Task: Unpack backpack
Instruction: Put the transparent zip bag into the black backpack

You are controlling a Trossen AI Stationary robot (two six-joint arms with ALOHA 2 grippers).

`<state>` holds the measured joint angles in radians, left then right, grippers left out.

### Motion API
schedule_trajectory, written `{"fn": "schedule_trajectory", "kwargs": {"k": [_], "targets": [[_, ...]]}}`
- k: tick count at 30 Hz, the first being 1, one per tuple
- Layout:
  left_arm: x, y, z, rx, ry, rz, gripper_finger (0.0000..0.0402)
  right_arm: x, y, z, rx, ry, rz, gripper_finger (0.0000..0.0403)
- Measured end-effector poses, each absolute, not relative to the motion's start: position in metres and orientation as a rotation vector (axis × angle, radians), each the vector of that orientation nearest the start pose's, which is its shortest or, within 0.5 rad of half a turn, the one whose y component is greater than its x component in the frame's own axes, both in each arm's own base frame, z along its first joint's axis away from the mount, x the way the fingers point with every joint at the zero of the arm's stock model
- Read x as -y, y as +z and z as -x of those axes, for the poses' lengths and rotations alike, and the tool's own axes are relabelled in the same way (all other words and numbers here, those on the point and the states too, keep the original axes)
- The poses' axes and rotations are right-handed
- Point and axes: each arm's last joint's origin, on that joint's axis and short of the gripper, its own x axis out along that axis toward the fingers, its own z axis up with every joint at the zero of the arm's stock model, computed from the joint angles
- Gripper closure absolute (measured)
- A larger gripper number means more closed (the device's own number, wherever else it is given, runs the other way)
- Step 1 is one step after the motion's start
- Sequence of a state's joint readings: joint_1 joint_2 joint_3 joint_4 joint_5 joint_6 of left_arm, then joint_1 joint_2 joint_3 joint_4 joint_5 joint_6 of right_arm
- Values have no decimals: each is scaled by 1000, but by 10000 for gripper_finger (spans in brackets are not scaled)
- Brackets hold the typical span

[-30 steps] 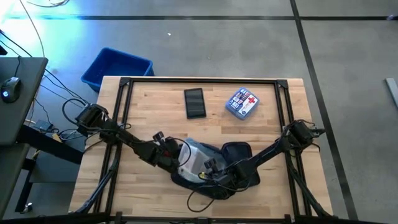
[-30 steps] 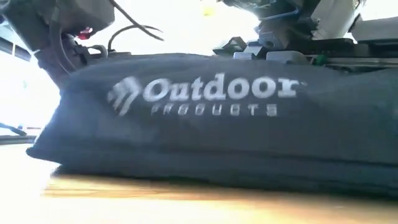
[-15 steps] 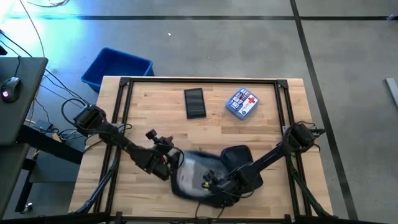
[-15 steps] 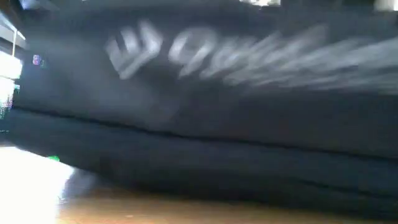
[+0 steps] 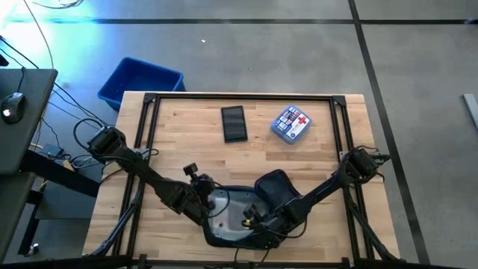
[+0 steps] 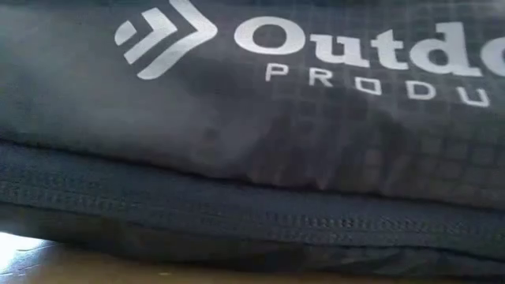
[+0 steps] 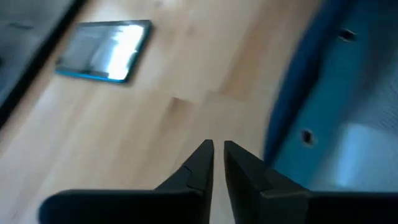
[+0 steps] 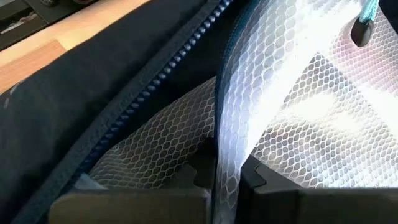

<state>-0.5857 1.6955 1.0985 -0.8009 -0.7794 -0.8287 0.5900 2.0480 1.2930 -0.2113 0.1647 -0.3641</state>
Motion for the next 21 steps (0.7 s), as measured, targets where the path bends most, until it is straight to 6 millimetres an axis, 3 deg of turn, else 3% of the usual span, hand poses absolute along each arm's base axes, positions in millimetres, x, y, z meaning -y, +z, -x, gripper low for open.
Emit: {"fn": "schedule_trajectory", "kwargs": {"k": [10,15,21], "targets": [[115,180,-281,-1215,385,103,266,-226,135,-349,-837,544,668,403],[106,181,-284,-1293,290,161,255,-227,135,-349,-838,545,666,403],[101,200,-277,-1308,187,243,258,-226,135,-349,-840,545,666,403]]}}
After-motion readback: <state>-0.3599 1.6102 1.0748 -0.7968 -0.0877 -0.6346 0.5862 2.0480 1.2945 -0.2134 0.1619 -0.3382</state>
